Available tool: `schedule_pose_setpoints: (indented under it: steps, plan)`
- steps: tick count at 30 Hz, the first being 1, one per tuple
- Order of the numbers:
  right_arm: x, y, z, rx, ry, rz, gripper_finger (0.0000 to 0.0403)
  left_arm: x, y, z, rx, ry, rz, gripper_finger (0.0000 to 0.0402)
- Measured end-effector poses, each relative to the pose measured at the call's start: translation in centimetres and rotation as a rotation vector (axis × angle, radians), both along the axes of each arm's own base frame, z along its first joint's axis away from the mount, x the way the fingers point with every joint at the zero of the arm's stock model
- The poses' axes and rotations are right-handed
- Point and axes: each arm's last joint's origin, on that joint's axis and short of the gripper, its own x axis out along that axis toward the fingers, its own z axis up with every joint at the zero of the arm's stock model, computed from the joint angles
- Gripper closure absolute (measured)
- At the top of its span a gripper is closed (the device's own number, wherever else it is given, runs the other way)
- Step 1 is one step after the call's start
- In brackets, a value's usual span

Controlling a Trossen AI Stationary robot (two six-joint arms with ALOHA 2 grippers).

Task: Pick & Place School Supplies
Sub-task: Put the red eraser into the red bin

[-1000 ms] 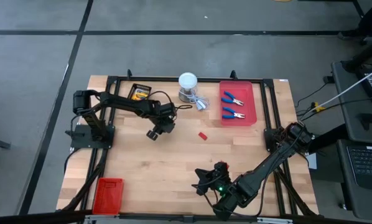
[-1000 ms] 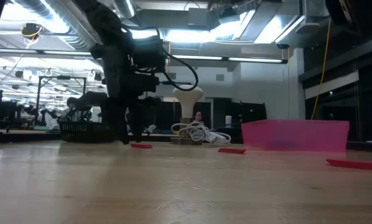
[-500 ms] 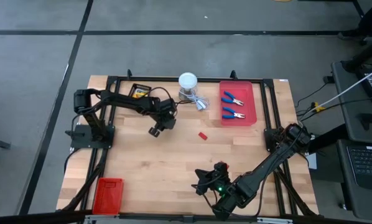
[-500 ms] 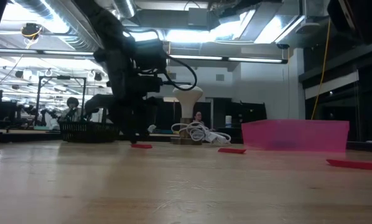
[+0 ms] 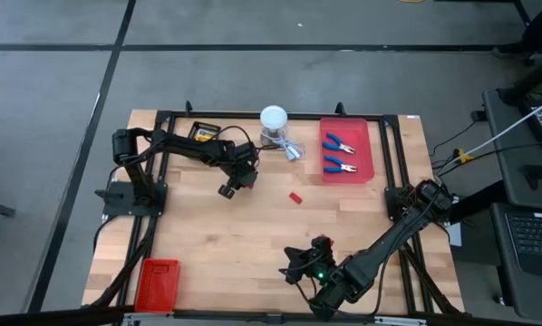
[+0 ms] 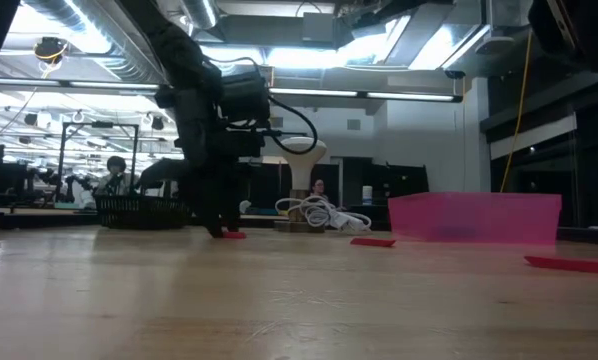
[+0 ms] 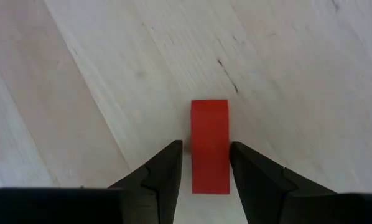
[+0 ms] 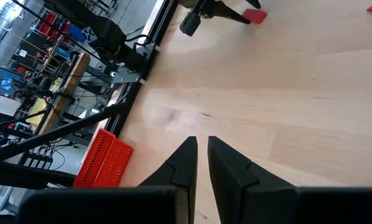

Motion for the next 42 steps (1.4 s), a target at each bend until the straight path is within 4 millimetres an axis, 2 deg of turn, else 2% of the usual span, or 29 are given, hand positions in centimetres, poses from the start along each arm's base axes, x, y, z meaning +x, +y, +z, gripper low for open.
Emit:
schedule_pose_setpoints:
  steps: [4, 11, 19, 31, 42]
  plan:
    - [0.0, 0.0, 0.0, -0.001, 0.001, 0.000, 0.0359, 0.0, 0.3, -0.1, -0.009, -0.014, 0.024, 0.0269]
    - [0.0, 0.0, 0.0, -0.005, 0.005, 0.000, 0.0360, -0.2, 1.2, -0.1, -0.081, -0.035, 0.069, 0.0334]
    - [0.0, 0.0, 0.0, -0.005, 0.005, 0.000, 0.0360, -0.3, 1.2, -0.1, -0.104, -0.023, 0.102, 0.0364]
    - [0.0, 0.0, 0.0, -0.005, 0.002, -0.001, 0.0360, 1.0, 0.8, 1.5, -0.092, -0.017, 0.105, 0.0360]
    - [0.0, 0.0, 0.1, -0.012, -0.012, -0.007, 0.0360, 0.9, -0.1, 1.5, -0.148, 0.014, 0.081, 0.0318]
